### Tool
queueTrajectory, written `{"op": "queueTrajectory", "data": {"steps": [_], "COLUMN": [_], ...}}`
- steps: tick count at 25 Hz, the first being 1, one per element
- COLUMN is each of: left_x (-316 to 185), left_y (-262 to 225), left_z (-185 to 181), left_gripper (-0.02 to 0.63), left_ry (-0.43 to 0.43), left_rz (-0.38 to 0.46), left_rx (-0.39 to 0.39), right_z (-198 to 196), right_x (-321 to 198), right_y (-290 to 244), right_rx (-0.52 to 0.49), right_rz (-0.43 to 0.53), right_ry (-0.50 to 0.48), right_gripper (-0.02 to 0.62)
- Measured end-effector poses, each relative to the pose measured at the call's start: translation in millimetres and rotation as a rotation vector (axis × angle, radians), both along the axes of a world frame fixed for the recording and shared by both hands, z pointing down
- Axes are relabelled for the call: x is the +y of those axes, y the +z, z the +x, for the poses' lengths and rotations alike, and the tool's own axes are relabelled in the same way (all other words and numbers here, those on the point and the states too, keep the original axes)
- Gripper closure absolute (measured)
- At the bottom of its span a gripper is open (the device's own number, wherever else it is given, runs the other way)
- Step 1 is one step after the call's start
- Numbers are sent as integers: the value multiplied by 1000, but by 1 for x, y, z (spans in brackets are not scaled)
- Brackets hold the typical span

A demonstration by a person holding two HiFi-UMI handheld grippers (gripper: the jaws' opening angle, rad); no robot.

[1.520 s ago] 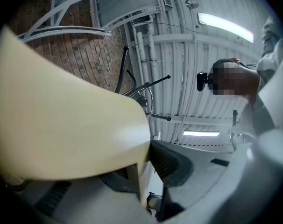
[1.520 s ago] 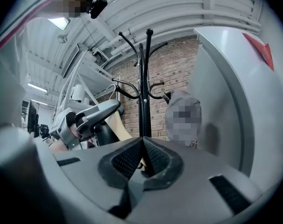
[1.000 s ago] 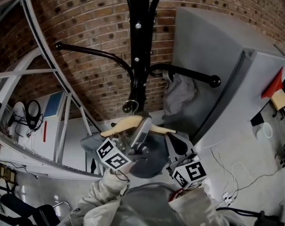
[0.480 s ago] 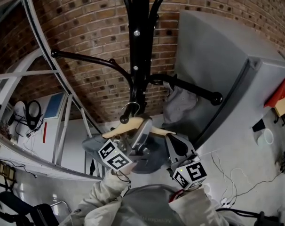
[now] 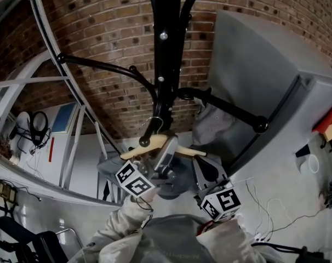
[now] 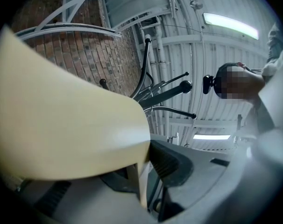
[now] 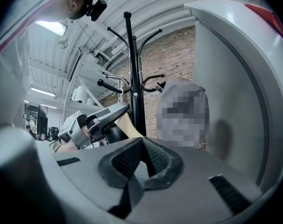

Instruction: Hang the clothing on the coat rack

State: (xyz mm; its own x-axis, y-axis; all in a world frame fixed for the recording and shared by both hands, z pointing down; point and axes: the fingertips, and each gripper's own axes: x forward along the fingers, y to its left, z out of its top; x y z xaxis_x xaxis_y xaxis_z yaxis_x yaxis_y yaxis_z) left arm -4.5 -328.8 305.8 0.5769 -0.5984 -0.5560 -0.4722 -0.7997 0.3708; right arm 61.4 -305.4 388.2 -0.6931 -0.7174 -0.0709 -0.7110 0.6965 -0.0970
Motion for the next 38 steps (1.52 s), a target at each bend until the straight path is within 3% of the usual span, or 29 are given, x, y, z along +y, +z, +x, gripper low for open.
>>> {"op": "queueTrajectory", "data": {"steps": [19,27,31,38], "left_x": [-3,1,3,13], "left_y": [6,9,22,28], "left_z": [2,-1,-3,-8], "left_gripper": [520,503,497,477], "left_ry": [-9,-73,-114,-140], "left_rz": [17,1,-47,-79], "left_rx": [-13,-6,-28,-40], "right_z": [3,1,2,4], "right_x": [-6,-1,6,20], "right_y": [12,20,21,24], "right_rx": [-7,9,9,11], "right_rz": [-58,-77,-84,-78], "right_ry": [-42,-98,-115,-96], "right_gripper": [571,571,571,571]}}
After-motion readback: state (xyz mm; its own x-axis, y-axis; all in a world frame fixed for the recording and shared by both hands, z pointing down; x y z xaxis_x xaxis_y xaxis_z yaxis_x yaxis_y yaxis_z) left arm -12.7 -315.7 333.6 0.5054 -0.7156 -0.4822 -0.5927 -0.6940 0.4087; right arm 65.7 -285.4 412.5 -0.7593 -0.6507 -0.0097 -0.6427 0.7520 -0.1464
